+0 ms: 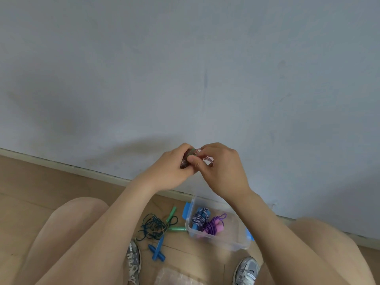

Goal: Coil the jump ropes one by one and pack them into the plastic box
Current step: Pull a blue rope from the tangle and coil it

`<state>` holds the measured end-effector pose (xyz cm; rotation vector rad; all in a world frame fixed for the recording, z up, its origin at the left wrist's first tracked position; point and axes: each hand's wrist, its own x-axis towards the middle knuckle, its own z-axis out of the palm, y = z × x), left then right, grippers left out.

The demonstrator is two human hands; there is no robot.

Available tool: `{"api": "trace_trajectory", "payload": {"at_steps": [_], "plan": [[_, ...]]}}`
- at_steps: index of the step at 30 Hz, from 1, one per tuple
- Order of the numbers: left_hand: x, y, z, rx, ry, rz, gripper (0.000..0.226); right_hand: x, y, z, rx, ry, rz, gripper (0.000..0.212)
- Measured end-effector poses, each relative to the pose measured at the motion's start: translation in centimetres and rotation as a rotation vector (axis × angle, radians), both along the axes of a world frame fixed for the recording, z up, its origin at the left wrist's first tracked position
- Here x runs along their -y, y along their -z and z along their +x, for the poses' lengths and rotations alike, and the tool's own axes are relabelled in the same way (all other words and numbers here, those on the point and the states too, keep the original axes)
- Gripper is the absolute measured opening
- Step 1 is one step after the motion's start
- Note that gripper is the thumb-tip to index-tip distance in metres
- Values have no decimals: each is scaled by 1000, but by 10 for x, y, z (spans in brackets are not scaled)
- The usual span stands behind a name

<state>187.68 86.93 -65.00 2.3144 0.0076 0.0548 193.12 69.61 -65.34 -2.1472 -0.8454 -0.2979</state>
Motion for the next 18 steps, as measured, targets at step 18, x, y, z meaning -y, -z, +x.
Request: {"api": "trace_trajectory", "payload": {"at_steps": [18], "plan": [[12, 1, 8, 22, -14, -214, 39, 2, -21, -3, -689, -117, 716, 30]]}}
